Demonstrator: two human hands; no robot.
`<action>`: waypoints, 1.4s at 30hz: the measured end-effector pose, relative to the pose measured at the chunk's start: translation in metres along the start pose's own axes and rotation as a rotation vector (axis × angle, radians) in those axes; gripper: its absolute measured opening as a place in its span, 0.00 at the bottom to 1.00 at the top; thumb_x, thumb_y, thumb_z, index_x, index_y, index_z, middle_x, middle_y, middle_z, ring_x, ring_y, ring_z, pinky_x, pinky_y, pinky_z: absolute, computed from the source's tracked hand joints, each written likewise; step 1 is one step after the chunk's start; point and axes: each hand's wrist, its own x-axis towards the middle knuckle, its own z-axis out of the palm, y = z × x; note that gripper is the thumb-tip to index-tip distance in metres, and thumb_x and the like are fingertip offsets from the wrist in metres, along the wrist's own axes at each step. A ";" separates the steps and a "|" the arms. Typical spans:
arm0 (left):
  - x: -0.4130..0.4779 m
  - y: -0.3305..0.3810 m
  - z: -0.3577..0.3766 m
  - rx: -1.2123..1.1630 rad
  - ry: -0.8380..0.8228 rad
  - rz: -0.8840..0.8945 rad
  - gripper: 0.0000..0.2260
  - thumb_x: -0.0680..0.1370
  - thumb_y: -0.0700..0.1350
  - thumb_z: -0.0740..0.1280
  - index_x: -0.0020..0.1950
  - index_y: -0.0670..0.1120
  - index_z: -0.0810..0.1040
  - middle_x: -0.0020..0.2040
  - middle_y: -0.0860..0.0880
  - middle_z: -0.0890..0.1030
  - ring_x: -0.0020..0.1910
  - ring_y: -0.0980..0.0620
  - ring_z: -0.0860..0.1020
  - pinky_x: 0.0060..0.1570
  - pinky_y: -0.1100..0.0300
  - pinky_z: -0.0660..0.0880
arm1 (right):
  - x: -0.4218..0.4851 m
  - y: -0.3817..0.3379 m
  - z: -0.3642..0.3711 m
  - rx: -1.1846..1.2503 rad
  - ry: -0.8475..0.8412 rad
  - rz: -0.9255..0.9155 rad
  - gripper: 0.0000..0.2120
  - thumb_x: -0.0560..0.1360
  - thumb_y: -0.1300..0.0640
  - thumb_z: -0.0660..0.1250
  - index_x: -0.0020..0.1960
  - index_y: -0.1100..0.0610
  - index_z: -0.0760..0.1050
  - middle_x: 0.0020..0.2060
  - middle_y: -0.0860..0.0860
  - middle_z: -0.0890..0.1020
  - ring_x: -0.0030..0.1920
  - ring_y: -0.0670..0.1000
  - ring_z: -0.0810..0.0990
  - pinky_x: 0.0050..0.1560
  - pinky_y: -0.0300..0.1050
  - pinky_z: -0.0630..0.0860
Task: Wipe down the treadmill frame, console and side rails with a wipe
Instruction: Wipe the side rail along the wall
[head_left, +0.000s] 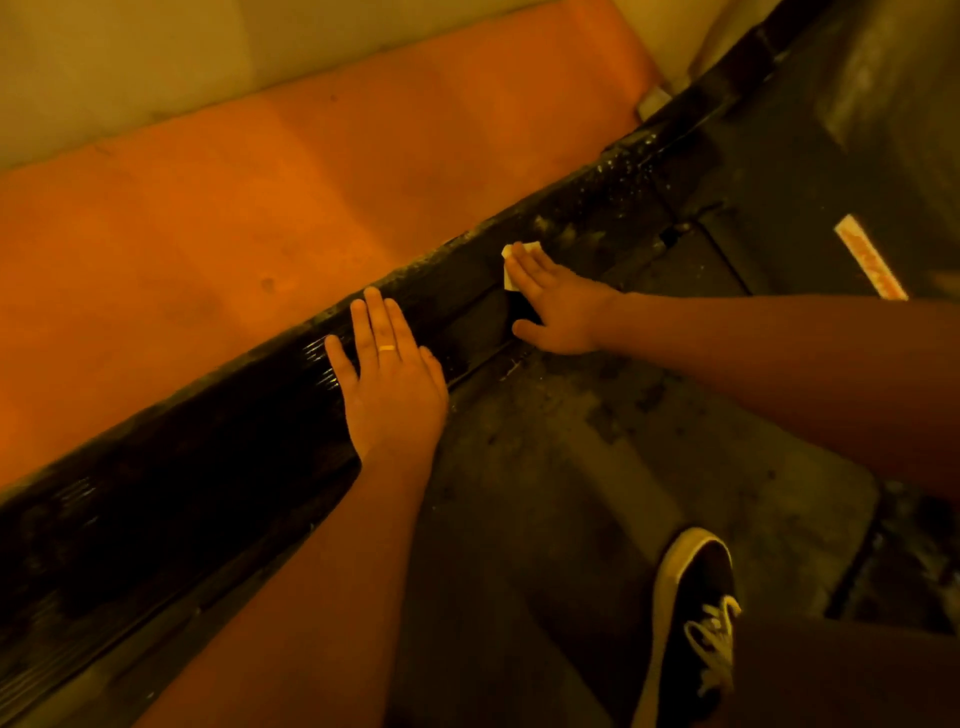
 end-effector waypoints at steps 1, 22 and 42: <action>0.000 0.000 0.000 -0.001 0.001 0.010 0.29 0.85 0.51 0.49 0.82 0.39 0.48 0.82 0.40 0.49 0.81 0.43 0.47 0.77 0.38 0.47 | -0.002 -0.004 0.005 -0.010 0.024 0.019 0.40 0.83 0.44 0.56 0.80 0.59 0.34 0.79 0.56 0.35 0.79 0.58 0.37 0.78 0.57 0.45; 0.002 0.009 0.007 0.004 0.111 -0.107 0.28 0.82 0.52 0.50 0.82 0.44 0.55 0.82 0.47 0.54 0.81 0.49 0.52 0.78 0.41 0.47 | 0.001 -0.032 0.080 0.240 0.564 0.049 0.29 0.83 0.53 0.50 0.81 0.61 0.49 0.80 0.57 0.52 0.80 0.59 0.46 0.79 0.57 0.48; 0.000 0.013 0.003 -0.012 0.092 -0.130 0.28 0.83 0.51 0.50 0.82 0.43 0.55 0.83 0.48 0.53 0.81 0.49 0.50 0.78 0.42 0.46 | 0.011 0.029 0.027 -0.170 0.279 -0.365 0.34 0.84 0.44 0.50 0.81 0.63 0.44 0.80 0.60 0.46 0.80 0.63 0.44 0.78 0.58 0.53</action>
